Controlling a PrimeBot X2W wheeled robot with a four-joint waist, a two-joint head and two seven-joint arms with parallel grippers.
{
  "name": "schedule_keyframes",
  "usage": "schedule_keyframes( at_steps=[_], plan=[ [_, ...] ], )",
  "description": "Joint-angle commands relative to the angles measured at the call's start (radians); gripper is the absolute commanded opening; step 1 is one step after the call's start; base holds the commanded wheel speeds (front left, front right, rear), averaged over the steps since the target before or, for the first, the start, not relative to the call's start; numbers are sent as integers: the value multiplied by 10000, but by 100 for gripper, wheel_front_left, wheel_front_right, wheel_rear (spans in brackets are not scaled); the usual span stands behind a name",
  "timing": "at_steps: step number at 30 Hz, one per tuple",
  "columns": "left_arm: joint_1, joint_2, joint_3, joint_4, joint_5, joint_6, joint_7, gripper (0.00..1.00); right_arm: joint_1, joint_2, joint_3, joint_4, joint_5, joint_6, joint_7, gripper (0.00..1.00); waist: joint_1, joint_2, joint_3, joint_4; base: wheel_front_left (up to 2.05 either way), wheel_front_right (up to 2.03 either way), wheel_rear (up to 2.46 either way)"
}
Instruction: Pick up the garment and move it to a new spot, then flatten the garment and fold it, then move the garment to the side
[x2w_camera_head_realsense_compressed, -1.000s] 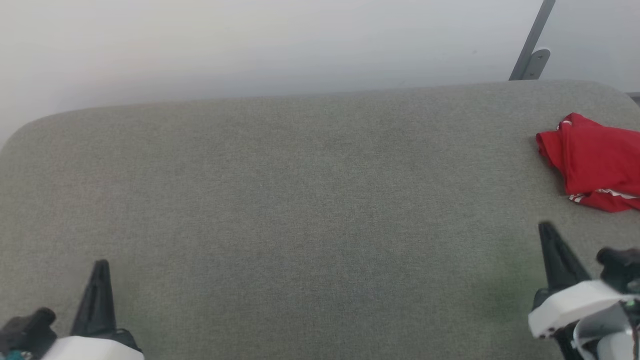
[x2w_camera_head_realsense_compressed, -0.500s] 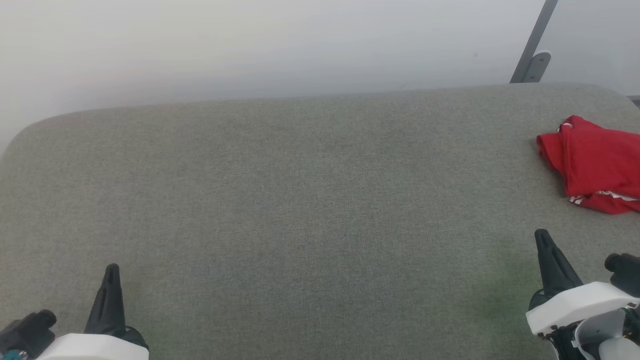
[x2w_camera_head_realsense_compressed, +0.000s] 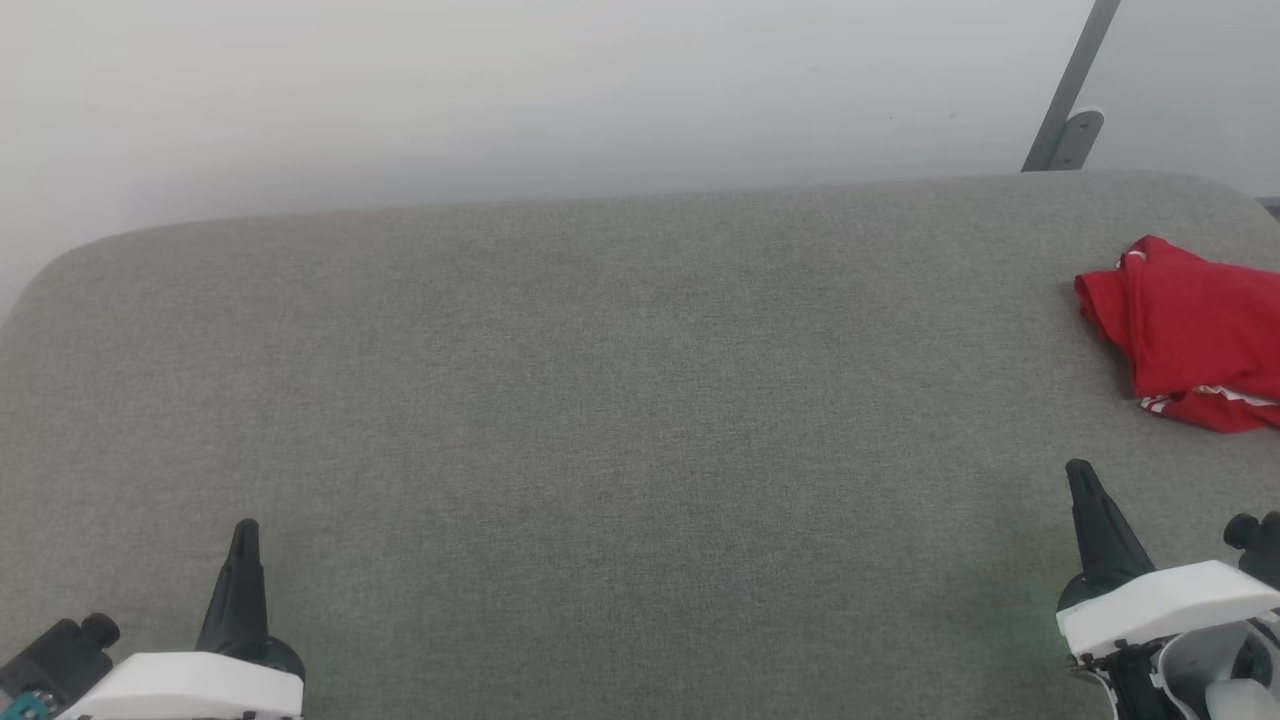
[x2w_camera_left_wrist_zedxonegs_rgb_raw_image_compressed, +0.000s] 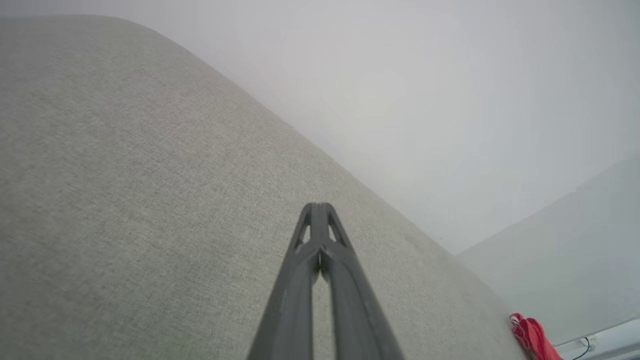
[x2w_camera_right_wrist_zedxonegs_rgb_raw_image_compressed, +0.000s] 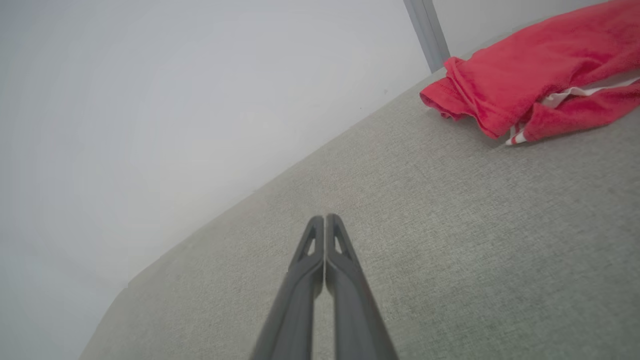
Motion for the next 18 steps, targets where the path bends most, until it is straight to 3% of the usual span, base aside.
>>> schedule_keyframes(
  at_steps=[1,18],
  plan=[
    [-313,47,10,-107,-369,0,75,0,-257,-9,-47,-170,329,2,59,0,0,-1,-6,3,0,0,0],
    [-564,-224,-94,-23,-2308,0,709,0,-295,279,-182,-157,2461,1,511,0,0,-1,-92,51,0,0,0]
  ],
)
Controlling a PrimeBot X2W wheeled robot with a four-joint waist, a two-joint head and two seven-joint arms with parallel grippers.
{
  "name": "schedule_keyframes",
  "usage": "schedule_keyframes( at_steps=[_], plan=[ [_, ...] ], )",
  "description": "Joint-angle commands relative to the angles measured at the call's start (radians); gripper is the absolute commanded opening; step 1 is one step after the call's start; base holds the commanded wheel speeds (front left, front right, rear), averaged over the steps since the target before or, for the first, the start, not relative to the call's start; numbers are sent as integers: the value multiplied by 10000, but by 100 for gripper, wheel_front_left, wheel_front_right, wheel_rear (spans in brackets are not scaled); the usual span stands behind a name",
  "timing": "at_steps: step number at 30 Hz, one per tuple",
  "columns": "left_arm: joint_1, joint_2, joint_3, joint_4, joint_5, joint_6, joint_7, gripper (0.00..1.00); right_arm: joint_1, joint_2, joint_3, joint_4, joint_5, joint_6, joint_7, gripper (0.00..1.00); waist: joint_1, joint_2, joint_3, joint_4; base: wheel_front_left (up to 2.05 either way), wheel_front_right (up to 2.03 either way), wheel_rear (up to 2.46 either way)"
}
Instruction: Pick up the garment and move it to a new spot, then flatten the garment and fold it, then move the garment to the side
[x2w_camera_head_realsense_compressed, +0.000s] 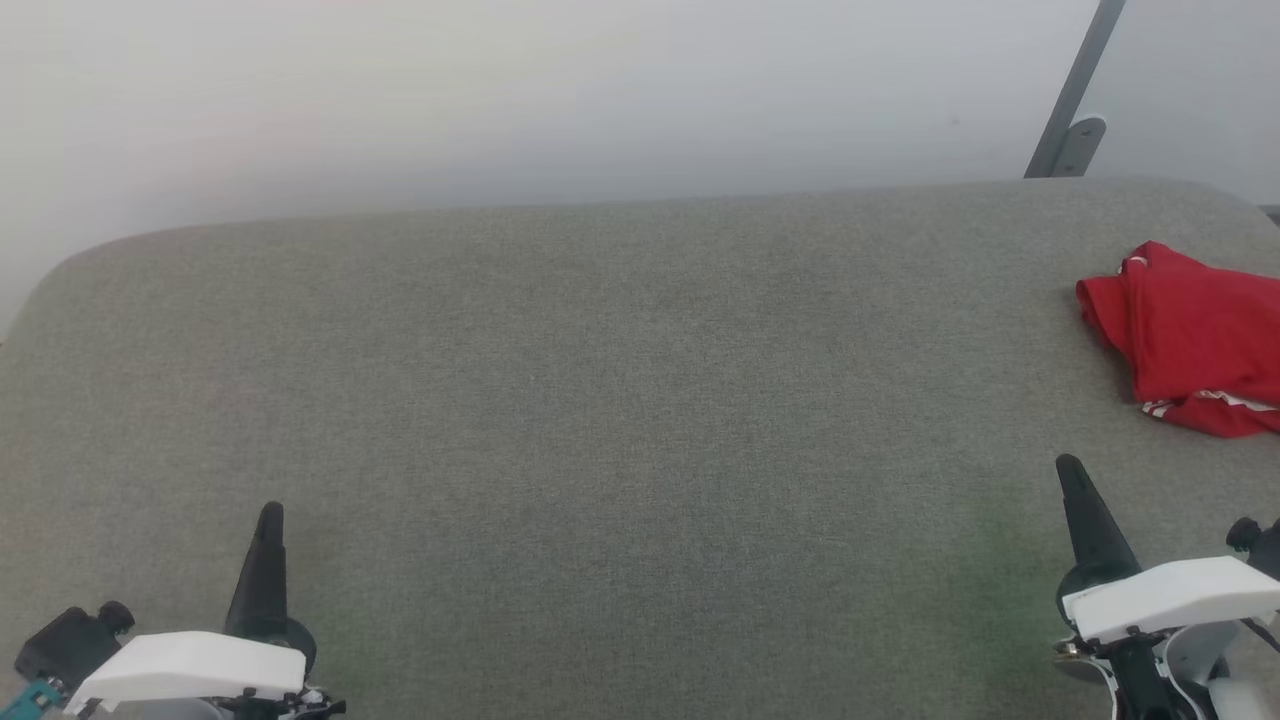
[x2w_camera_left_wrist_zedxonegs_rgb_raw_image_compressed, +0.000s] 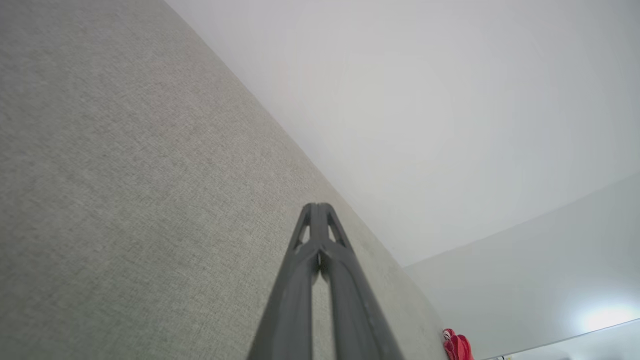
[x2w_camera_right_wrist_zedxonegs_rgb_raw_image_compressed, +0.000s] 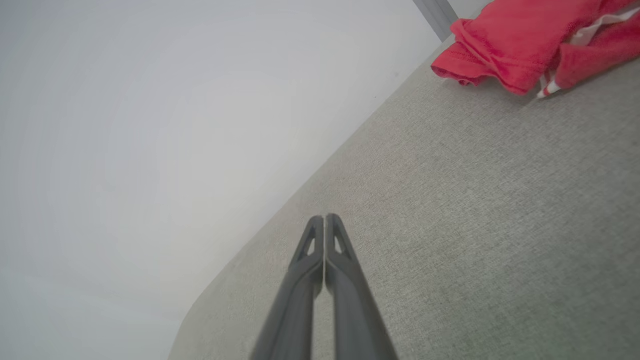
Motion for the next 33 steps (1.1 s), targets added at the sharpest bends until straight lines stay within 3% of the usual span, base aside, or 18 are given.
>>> schedule_keyframes(
  at_steps=[1,33],
  plan=[
    [-213,35,2,-82,-254,0,82,0,-182,-1,-67,-138,309,1,69,0,0,0,-7,4,0,0,0],
    [-565,-344,-142,42,-2899,0,953,0,-249,399,-232,-113,3189,1,689,0,0,0,-155,86,0,0,0]
  ],
)
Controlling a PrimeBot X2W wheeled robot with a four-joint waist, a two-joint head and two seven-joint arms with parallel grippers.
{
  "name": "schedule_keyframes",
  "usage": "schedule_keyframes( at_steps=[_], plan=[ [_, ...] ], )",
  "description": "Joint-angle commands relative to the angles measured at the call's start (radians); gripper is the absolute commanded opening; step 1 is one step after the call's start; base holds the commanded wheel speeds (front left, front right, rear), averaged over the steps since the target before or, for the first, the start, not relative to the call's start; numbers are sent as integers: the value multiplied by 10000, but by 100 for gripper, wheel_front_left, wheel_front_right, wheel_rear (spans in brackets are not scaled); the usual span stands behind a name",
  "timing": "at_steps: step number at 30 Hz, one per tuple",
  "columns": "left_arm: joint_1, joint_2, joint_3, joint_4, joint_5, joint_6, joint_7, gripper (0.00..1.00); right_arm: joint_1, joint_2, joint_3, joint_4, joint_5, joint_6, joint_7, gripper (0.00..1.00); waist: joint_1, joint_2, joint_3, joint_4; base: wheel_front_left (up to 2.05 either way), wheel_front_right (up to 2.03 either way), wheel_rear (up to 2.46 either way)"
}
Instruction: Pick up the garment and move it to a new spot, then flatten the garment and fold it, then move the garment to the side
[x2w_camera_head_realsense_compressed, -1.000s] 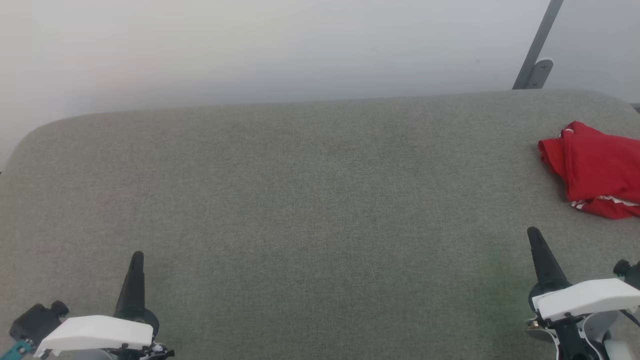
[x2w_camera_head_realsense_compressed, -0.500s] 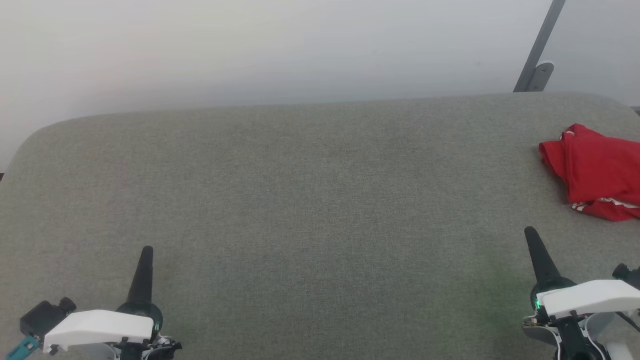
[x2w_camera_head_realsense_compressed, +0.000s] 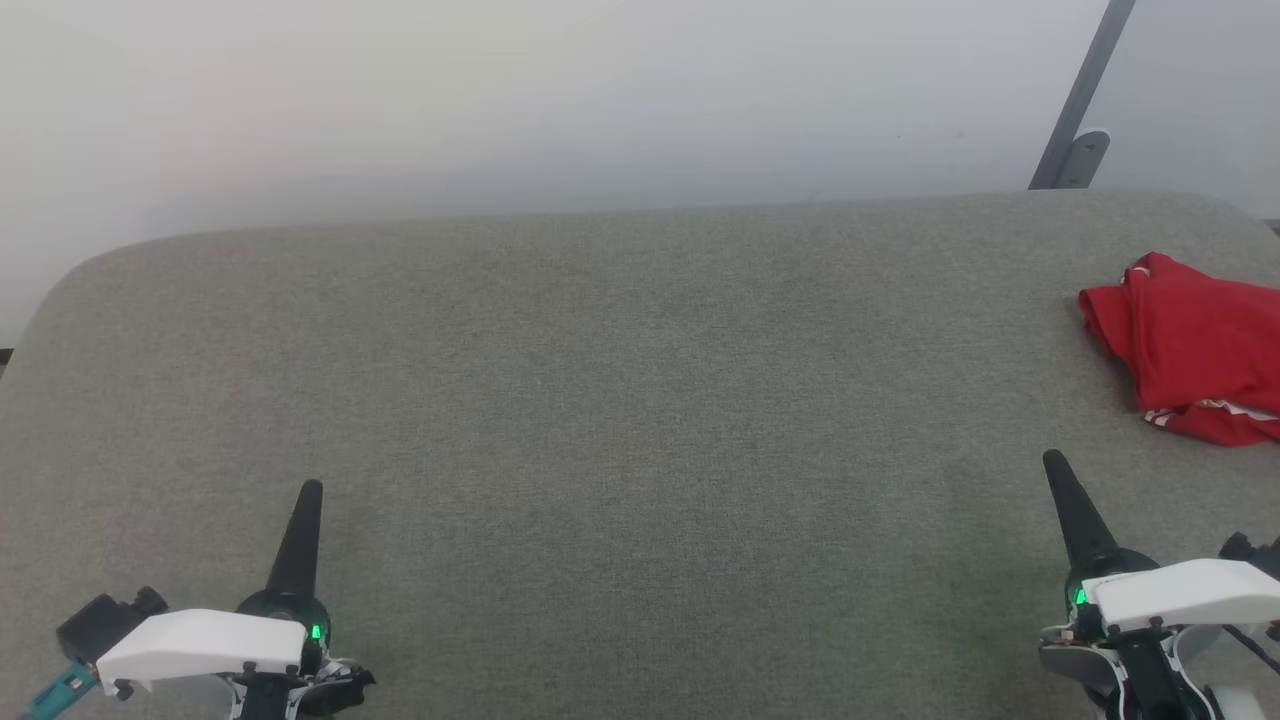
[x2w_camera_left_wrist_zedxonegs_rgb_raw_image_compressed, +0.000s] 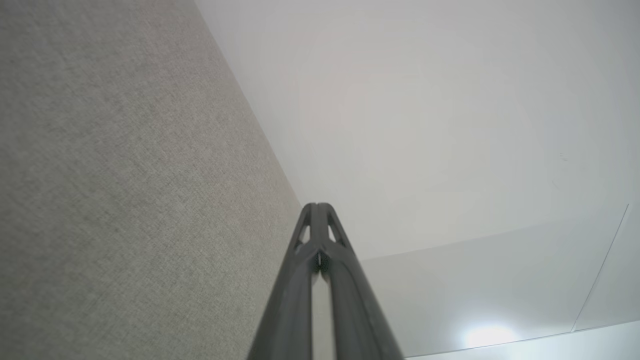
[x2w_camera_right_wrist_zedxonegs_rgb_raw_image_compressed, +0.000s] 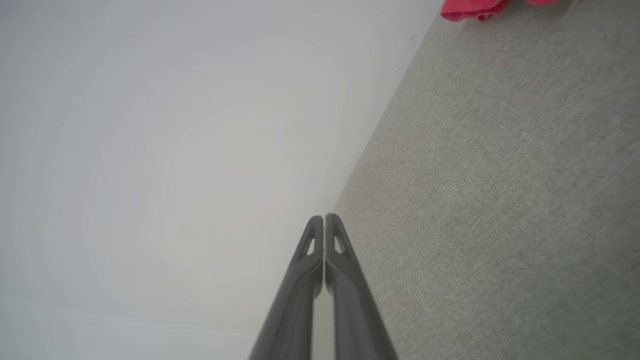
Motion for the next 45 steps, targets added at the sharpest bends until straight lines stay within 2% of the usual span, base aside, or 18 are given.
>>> schedule_keyframes(
  at_steps=[1,45],
  plan=[
    [-191,-3,-20,-35,-288,0,90,0,-176,35,-21,-97,277,1,76,0,0,0,-9,5,0,0,0],
    [-523,-397,-163,95,-2904,0,977,0,-198,450,-199,-55,3187,0,704,0,0,0,-214,119,0,0,0]
  ],
)
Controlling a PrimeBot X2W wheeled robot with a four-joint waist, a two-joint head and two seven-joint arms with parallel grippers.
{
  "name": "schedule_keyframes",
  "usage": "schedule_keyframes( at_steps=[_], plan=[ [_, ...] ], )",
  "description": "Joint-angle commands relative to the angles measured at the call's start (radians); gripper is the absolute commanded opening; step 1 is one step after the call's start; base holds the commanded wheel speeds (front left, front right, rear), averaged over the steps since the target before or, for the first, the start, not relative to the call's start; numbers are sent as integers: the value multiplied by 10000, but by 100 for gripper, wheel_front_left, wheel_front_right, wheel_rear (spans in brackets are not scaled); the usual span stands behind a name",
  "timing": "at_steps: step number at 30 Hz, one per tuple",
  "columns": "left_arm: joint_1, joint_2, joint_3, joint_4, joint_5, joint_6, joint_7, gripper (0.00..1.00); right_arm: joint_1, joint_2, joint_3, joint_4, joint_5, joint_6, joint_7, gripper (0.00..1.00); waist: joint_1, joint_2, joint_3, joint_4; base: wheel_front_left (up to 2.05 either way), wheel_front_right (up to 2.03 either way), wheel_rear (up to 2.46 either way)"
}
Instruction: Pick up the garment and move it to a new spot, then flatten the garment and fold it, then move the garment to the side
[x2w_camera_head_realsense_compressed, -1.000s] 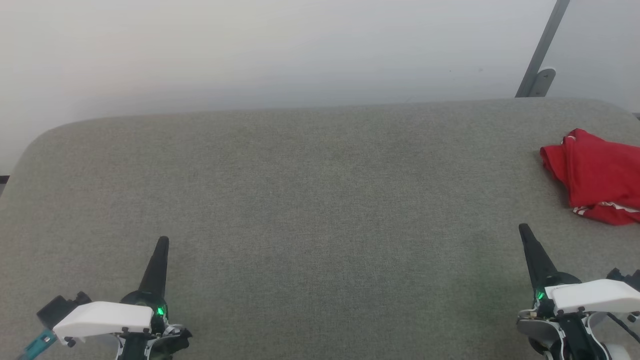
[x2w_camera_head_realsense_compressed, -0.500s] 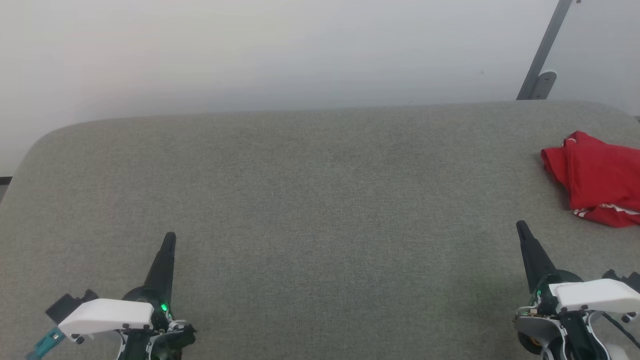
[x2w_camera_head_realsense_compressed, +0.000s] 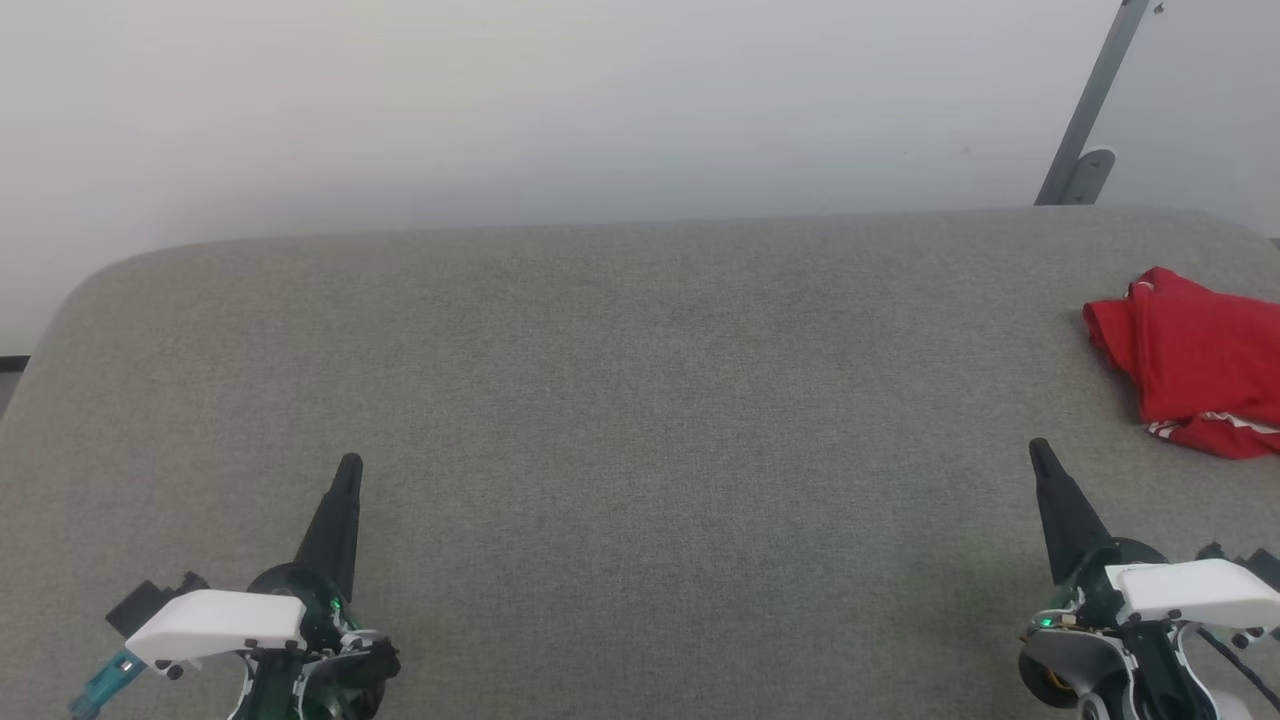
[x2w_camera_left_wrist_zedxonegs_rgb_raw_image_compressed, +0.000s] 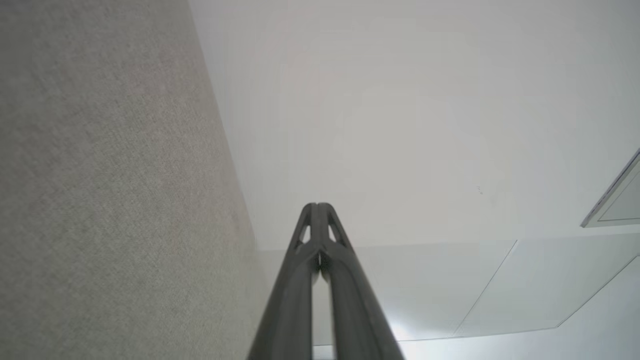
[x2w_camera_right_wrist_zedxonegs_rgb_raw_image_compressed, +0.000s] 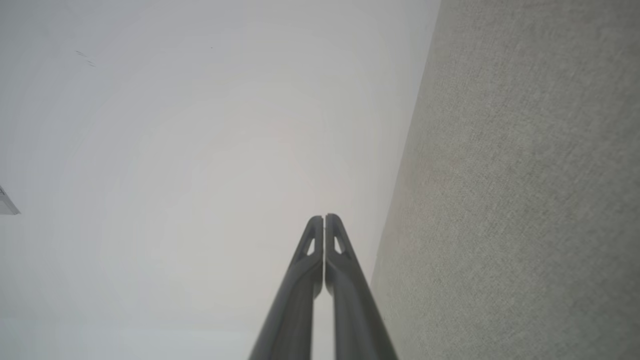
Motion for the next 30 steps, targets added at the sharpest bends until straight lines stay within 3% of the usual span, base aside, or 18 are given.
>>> schedule_keyframes(
  at_steps=[1,30],
  plan=[
    [-115,-45,-11,1,-125,0,81,0,-71,63,-28,-35,195,0,68,0,-1,-1,-7,4,0,0,0],
    [-115,-36,-9,0,-113,0,64,0,-65,57,-20,-32,160,0,55,0,-1,-1,-8,5,0,0,0]
  ],
)
